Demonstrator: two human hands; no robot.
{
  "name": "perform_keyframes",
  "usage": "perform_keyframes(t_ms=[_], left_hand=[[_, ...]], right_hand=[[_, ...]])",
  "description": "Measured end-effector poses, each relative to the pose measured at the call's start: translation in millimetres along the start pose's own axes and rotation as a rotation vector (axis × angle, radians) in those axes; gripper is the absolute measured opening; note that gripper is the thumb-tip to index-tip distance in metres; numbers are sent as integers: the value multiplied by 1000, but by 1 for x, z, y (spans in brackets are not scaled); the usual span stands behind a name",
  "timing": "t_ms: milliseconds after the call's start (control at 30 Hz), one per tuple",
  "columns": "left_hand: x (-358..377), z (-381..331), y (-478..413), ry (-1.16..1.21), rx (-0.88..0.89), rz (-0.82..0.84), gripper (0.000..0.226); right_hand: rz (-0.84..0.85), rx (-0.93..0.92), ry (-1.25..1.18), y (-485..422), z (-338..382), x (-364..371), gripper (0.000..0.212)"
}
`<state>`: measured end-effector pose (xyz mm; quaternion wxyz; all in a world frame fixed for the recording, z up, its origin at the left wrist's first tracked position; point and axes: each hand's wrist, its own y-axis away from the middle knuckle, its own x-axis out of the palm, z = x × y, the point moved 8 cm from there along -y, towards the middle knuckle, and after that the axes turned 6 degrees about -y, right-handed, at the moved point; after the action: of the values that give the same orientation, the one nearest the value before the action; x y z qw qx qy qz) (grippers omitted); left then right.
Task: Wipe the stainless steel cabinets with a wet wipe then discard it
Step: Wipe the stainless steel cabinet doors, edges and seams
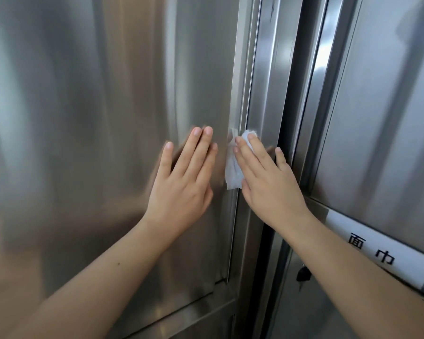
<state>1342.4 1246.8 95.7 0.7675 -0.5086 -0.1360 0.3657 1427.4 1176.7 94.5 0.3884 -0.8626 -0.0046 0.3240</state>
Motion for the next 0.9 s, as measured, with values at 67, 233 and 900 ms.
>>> perform_keyframes(t_ms=[67,233,900], left_hand=[[2,-5,10,-5,12,21,60],[8,-15,39,-14,51,65,61],[20,-35,100,-130,123,54,61]], right_hand=[[37,-15,18,11,7,8,62],[120,-24,-3,35,29,33,67],[154,62,-144,112,86,95,69]])
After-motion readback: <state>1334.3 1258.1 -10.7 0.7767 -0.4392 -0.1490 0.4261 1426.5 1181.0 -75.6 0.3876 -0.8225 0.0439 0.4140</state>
